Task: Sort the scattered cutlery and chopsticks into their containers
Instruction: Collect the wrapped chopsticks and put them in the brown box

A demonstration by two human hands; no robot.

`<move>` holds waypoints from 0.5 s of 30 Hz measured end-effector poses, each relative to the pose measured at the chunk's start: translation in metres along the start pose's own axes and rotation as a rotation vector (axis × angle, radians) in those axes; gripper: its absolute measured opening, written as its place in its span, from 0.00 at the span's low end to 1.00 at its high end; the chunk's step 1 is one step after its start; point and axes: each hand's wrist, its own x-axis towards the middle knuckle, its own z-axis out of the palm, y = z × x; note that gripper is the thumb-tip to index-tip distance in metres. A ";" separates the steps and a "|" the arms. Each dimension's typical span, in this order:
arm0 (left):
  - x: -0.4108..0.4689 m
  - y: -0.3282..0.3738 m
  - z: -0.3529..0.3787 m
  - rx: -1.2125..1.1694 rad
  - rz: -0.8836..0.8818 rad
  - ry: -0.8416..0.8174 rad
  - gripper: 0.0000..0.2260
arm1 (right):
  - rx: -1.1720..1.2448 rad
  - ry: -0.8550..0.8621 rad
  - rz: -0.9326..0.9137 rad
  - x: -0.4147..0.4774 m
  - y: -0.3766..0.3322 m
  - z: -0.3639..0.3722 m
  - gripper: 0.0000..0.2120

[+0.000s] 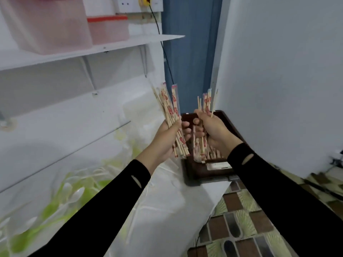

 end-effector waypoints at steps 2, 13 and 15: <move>0.016 -0.009 0.017 0.047 0.023 -0.004 0.12 | -0.053 0.053 -0.047 0.008 -0.005 -0.020 0.06; 0.089 -0.083 0.054 0.322 -0.047 0.010 0.12 | -0.390 0.322 -0.241 0.050 0.014 -0.093 0.14; 0.096 -0.095 0.055 0.338 -0.101 0.009 0.11 | -0.445 0.324 -0.230 0.057 0.026 -0.099 0.17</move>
